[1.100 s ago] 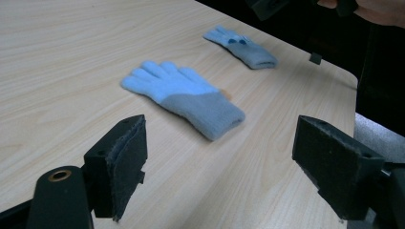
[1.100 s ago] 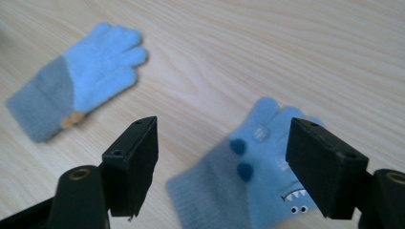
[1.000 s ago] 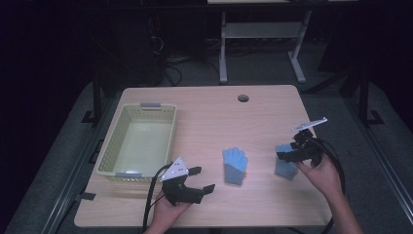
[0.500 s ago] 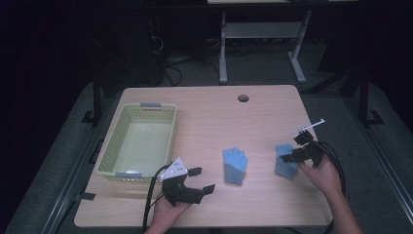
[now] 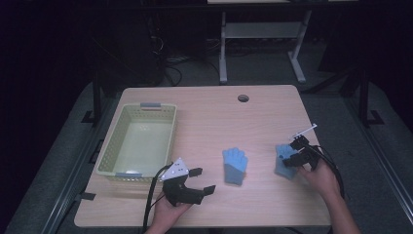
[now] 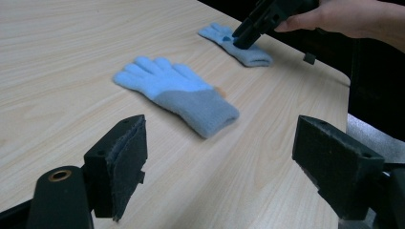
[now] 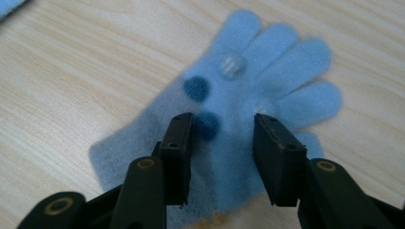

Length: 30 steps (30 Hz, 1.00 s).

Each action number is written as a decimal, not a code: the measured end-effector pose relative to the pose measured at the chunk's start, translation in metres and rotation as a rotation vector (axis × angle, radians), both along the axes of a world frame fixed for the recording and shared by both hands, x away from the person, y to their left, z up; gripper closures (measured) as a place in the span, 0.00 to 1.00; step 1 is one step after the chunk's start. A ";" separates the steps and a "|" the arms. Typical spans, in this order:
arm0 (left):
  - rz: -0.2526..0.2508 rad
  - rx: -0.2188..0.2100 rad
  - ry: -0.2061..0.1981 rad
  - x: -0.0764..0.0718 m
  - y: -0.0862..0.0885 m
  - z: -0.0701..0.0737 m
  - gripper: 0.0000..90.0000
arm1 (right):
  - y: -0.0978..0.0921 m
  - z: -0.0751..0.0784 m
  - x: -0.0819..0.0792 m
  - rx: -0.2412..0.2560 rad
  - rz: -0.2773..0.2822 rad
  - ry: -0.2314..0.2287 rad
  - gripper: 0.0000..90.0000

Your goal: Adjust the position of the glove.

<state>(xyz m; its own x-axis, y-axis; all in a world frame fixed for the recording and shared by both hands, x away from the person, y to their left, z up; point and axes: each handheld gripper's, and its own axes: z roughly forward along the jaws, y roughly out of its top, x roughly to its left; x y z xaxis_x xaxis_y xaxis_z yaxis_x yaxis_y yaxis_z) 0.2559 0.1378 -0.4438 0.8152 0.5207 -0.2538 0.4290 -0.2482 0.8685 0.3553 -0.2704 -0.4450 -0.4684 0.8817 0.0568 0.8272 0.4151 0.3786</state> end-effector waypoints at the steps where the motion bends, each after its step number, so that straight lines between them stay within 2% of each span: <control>1: -0.002 -0.001 0.002 0.000 -0.001 0.000 0.21 | 0.001 0.000 0.000 0.000 -0.001 0.008 0.72; 5: -0.004 0.000 0.000 -0.001 -0.001 0.000 0.21 | 0.001 0.000 0.001 0.005 -0.004 0.011 0.78; 6: -0.004 0.001 0.000 -0.001 -0.001 0.000 0.21 | 0.002 0.001 0.001 0.005 -0.009 0.012 0.83; 8: -0.004 0.002 0.001 -0.001 -0.001 0.000 0.21 | 0.002 0.001 0.002 0.010 -0.010 0.015 0.87; 14: -0.006 -0.015 0.010 -0.001 0.000 0.001 0.21 | 0.001 0.003 0.002 0.026 -0.021 0.026 0.91; 20: -0.001 -0.015 0.005 -0.001 0.000 0.001 0.21 | 0.005 0.017 -0.005 0.054 0.005 -0.016 0.92; 21: 0.000 -0.016 0.008 -0.001 0.000 0.001 0.21 | 0.008 0.024 -0.008 0.067 0.018 -0.037 0.92; 25: -0.004 -0.014 0.008 -0.002 0.000 0.001 0.21 | 0.016 0.035 -0.010 0.070 0.042 -0.069 0.92; 27: -0.005 -0.014 0.008 -0.002 0.000 0.001 0.21 | 0.027 0.045 -0.013 0.083 0.070 -0.093 0.92; 28: -0.005 -0.014 0.008 -0.002 0.000 0.001 0.21 | 0.027 0.045 -0.013 0.083 0.070 -0.093 0.92; 30: -0.004 -0.014 0.011 -0.002 0.000 0.001 0.21 | 0.041 0.054 -0.014 0.095 0.114 -0.110 0.92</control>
